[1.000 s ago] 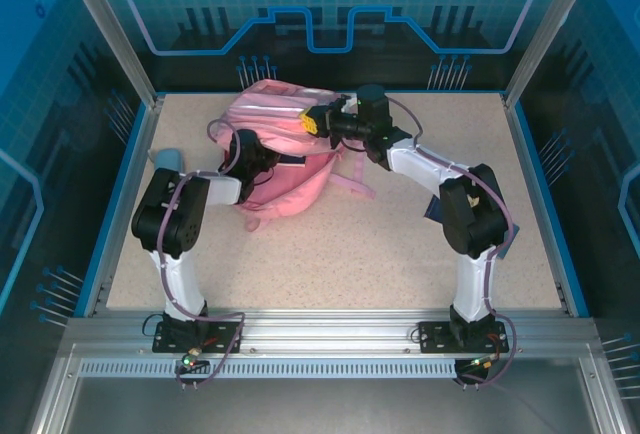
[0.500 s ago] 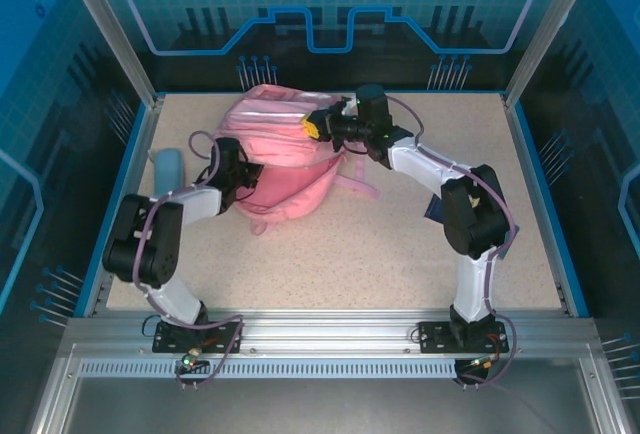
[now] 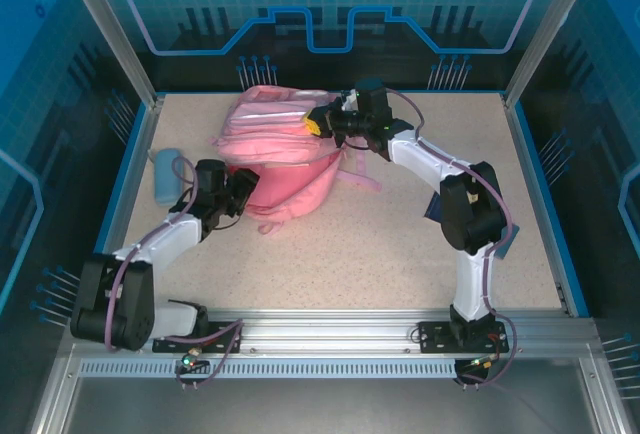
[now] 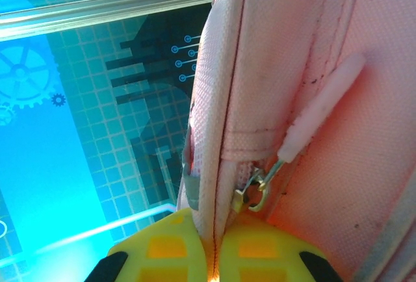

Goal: Pack the student bag

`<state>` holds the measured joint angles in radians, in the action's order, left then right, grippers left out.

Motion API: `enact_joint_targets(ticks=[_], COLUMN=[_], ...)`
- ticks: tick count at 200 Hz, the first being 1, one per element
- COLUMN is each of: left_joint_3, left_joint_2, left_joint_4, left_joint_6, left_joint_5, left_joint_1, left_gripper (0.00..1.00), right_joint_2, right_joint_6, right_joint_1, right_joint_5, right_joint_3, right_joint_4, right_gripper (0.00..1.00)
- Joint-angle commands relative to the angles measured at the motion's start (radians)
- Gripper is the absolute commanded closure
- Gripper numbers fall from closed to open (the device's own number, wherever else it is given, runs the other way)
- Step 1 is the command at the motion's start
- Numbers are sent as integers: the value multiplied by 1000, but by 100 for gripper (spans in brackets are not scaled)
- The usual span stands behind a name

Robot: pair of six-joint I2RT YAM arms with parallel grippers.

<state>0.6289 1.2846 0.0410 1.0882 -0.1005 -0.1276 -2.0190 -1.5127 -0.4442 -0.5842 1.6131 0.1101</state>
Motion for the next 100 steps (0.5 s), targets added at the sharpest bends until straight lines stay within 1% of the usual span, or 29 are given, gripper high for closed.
enact_joint_targets(ticks=[1, 39, 47, 51, 59, 67, 68, 69, 74, 85, 100], left_joint_3=[-12, 51, 70, 78, 99, 123, 125, 129, 141, 166, 188], left_joint_2=[-93, -205, -218, -225, -234, -238, -238, -239, -243, -252, -268], left_joint_4=[-166, -356, -404, -424, -463, -506, -511, -517, -539, -571, -593], left_joint_6=[-69, -165, -188, -200, -226, -252, -255, -257, -272, -305, -342], left_joint_5=[15, 30, 43, 48, 57, 67, 68, 70, 73, 76, 76], left_joint_1=[10, 10, 10, 10, 10, 10, 9, 9, 10, 10, 11], left_gripper=[41, 39, 38, 37, 34, 32, 31, 31, 29, 26, 20], right_joint_2=[-6, 22, 29, 33, 42, 60, 66, 66, 88, 144, 234], right_joint_6=[75, 203, 243, 267, 329, 400, 423, 423, 475, 584, 696], right_joint_1=[32, 43, 46, 48, 53, 55, 56, 56, 56, 59, 73], right_joint_5=[33, 46, 52, 51, 50, 64, 70, 70, 98, 205, 369], right_joint_3=[42, -52, -74, -81, -93, -107, -111, -111, -124, -156, -220], right_joint_4=[38, -82, -115, -137, -197, -264, -279, -279, -331, -444, -546], right_gripper=[100, 100, 98, 96, 87, 74, 69, 69, 62, 44, 29])
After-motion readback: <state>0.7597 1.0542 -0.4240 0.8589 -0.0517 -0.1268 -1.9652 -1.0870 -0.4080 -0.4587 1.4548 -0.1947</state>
